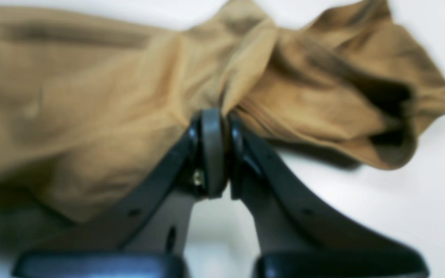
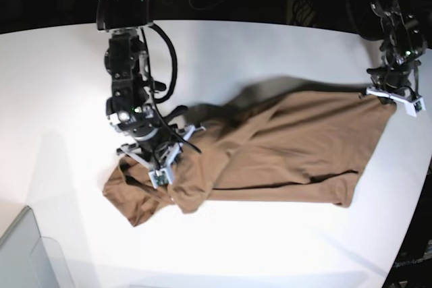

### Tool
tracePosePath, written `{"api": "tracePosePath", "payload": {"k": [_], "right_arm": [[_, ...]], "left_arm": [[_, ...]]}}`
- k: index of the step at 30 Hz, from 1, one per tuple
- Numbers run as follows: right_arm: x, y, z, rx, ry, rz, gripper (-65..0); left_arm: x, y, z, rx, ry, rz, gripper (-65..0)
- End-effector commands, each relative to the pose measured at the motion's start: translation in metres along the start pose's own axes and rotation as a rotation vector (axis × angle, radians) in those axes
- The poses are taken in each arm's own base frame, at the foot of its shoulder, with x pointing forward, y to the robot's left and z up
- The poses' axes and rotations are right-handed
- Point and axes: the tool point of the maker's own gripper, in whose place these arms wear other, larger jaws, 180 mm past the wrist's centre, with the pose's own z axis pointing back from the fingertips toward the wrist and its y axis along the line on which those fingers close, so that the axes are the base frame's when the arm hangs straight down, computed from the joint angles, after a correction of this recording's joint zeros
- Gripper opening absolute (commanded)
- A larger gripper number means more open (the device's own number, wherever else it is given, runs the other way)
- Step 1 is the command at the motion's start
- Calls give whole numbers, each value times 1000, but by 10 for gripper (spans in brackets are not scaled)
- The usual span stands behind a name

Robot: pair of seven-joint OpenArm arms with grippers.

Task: Layout the t-shirt on the table in an organized manner, then fold the t-shirt properly
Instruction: 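Drag the shirt end with the right gripper away from the left gripper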

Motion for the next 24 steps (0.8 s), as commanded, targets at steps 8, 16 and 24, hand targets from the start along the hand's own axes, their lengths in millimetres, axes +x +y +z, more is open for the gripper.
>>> {"api": "tracePosePath", "payload": {"k": [8,16,24], "right_arm": [[-34,-18,22,21,103,157,-577],[-52,-15,43,13,105,173,-361],[-61,-13,60,2,102,176,-281]], "left_arm": [[5,-1,3,-1,-30,6,-649],[-1,1,4,3,-24,7,-649],[-1,1,4,3,-22,6,-649]]}}
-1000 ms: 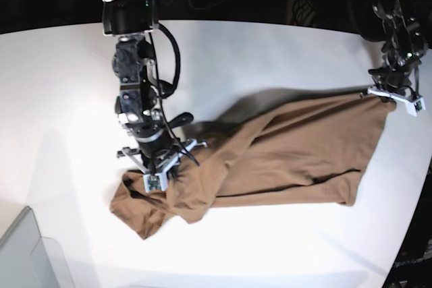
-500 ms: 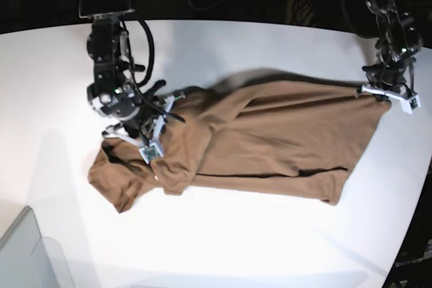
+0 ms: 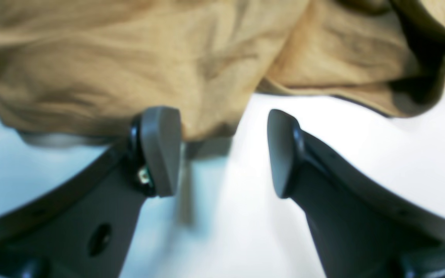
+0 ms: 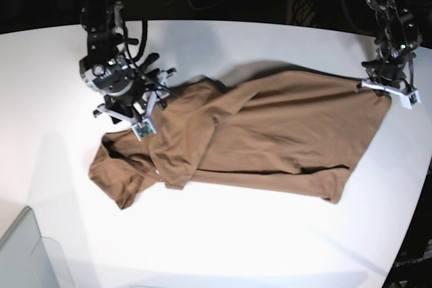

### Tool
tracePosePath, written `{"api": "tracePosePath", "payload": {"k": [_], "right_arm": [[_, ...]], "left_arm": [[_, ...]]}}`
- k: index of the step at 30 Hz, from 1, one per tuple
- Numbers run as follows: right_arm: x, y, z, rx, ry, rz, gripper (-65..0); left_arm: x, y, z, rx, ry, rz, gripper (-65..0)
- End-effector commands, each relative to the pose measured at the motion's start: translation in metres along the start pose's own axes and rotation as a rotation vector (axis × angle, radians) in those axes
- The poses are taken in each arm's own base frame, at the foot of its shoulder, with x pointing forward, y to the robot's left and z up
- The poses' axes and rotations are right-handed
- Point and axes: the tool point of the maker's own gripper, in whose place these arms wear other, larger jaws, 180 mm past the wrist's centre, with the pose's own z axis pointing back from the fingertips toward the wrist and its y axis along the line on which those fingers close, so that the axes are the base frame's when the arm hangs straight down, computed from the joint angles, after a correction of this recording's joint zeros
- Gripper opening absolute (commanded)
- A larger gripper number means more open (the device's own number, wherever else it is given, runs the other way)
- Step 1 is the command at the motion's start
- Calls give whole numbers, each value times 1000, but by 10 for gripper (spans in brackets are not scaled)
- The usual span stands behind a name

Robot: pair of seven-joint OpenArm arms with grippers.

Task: Layout the t-shirt on the table in an organized manner, then fold the t-shirt properly
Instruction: 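Drag the shirt end with the right gripper away from the left gripper, then lift the shirt with both grippers and fling it flat onto the table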

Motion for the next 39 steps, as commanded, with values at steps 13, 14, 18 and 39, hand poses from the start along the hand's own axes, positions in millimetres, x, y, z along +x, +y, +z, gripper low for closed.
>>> {"api": "tracePosePath", "payload": {"k": [13,14,18,39], "right_arm": [[4,2,-16,26,-20,-24,-281],[3,3,-18,30,-22,-27,-281],[2,5,-19,35,-43,-29,-356],[26,-109,61,-301,-216,-145,-650]], "left_arm": [[16,2,3,-1,-48,-9,-649],[16,2,3,-1,-48,-9,-649],[13,4,3,3,-42,-10,-649],[22,-32,64,-170,-109,31,-649]]}}
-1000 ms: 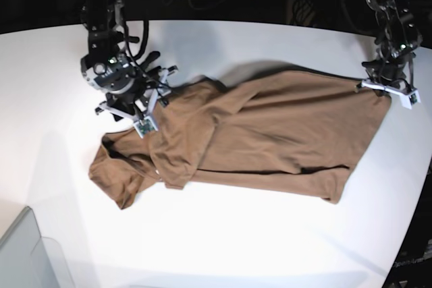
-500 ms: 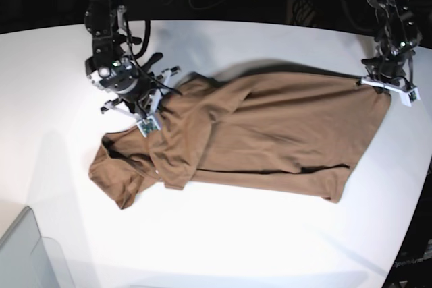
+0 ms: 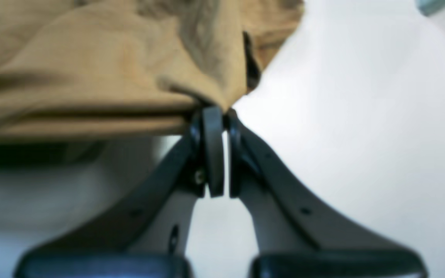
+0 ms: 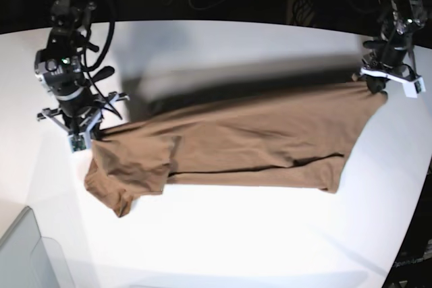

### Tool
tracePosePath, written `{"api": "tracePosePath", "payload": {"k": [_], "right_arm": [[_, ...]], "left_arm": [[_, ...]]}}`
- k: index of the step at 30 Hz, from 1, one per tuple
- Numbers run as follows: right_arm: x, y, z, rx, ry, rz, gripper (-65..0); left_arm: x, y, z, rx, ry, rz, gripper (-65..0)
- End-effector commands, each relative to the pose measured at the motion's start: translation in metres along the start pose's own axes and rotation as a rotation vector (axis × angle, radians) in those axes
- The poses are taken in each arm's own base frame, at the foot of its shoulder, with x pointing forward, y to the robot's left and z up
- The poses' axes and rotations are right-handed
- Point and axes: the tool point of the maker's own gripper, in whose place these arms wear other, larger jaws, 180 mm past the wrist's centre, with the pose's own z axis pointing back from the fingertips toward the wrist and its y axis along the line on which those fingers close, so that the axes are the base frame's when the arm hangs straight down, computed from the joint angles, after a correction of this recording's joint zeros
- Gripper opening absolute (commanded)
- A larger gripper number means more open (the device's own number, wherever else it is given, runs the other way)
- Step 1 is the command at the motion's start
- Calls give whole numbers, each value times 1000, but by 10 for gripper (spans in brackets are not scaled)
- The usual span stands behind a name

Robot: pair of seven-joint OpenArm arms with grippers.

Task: Layout the t-shirt on the table in an organized manner, then fold the t-shirt properly
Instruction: 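Lift the shirt with both grippers and fling it flat onto the table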

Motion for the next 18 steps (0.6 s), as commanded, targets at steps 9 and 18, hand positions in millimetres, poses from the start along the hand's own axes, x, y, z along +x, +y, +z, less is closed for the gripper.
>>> {"api": "tracePosePath", "payload": {"k": [9,18], "right_arm": [[96,-27,6,-72,-244,12,-650],[216,-71,-20,-103,-418,-28,-650]], "left_arm": [[103,-59,6,-128,-258,-68,-649],[232,-155,-11,-333,-353,-54,-649]]}}
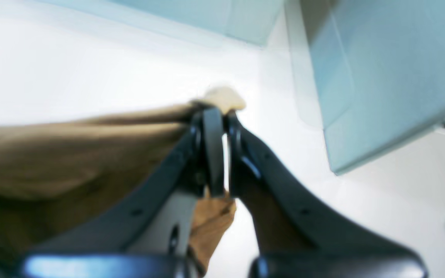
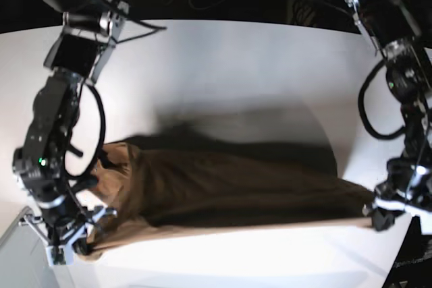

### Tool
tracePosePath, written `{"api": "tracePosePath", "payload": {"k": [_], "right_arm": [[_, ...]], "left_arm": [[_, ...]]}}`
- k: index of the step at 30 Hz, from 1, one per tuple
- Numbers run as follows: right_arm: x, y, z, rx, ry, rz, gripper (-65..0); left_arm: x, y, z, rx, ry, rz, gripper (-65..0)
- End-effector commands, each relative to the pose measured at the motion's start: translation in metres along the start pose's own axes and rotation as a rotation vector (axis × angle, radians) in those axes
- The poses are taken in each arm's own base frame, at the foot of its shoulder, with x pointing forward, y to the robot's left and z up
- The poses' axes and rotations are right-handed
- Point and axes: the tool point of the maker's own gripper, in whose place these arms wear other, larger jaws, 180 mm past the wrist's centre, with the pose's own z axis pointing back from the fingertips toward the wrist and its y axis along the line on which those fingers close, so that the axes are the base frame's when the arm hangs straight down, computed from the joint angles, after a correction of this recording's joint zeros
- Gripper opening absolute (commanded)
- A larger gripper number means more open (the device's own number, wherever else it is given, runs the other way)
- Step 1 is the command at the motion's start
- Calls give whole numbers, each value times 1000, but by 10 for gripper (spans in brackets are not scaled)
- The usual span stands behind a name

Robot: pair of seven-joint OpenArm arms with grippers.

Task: Layout the t-shirt on the table in an organized manner, then fold the t-shirt properly
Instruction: 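Lift the shirt with both grippers and fling it flat onto the table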

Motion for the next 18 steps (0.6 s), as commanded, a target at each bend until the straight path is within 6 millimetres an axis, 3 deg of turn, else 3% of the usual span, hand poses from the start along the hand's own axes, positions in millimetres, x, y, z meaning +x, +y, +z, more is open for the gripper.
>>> {"api": "tracePosePath", "payload": {"k": [1,3,7,10,13,17,18], "right_arm": [[31,-17,-7,-34,-66,-2,-650],[51,-29,-21,-39,-78,-13,-650],[114,-59,-38,-59,-162,-32,-650],[163,-83,-27,-101,-251,-23,-650],[213,-98,-4,-143,-361,-12,-650],[227,-110,27,-206,-395,20,-650],[218,-110,31,-215,-372,23,-650]], "left_arm": [[32,-20,-6,-50,-70,-20,-649],[52,-39,-23,-93,-86,-23,-649],[91,-70,-59,-158,-87,-1,-649],[126,-83,-68,-183,-121,14,-649],[160,-94,-68,-203,-167,21,-649],[169,-100,-63,-220,-181,17,-649],[170,-99,-61,-216,-188,9,-649]]}}
